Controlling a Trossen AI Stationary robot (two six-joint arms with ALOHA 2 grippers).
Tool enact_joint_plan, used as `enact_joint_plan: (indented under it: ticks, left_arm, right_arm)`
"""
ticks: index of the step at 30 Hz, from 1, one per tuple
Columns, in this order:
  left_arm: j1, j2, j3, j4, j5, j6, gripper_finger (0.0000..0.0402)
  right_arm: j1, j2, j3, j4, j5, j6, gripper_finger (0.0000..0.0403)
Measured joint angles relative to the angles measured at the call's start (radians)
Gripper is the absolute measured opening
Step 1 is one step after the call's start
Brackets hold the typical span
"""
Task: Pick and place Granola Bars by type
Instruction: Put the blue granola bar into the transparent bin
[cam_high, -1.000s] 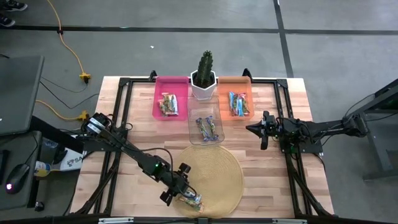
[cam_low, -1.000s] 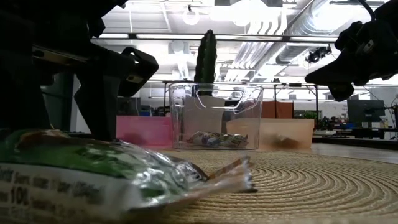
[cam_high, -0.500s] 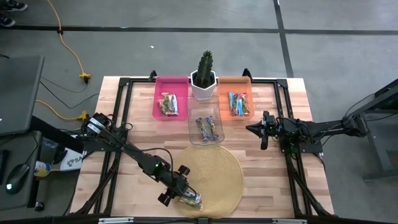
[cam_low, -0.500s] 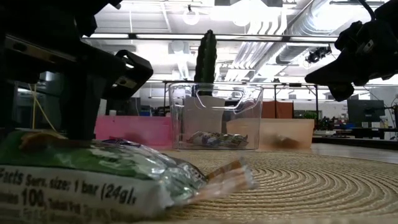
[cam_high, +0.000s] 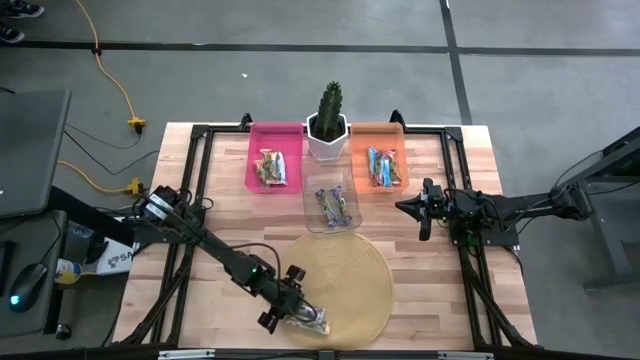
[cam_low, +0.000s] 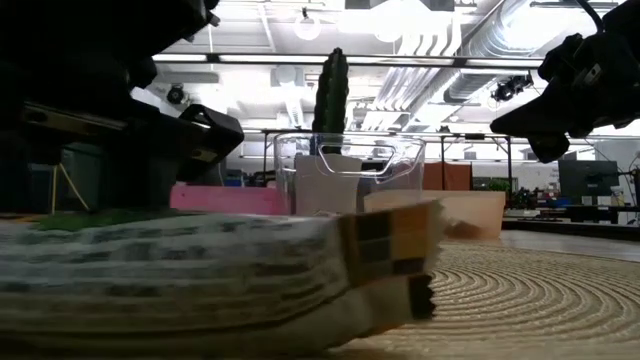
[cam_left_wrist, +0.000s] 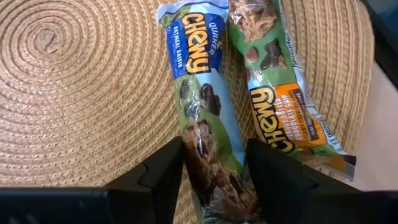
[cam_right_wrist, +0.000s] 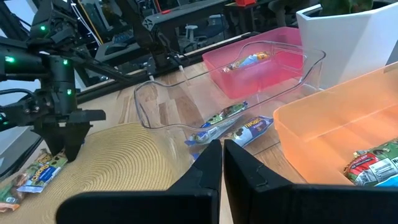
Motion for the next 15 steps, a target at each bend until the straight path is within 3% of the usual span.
enact_joint_plan:
  ticks: [6,15]
  left_arm:
    - [0.001,0.002,-0.001,0.0,-0.019,-0.024,0.0168]
    - [0.002,0.002,-0.002,-0.007,-0.01,-0.054,0.0095]
  right_arm:
    - [0.0,0.0,0.0,0.0,0.0,0.0,0.0]
    - [0.0,0.0,0.0,0.0,0.0,0.0,0.0]
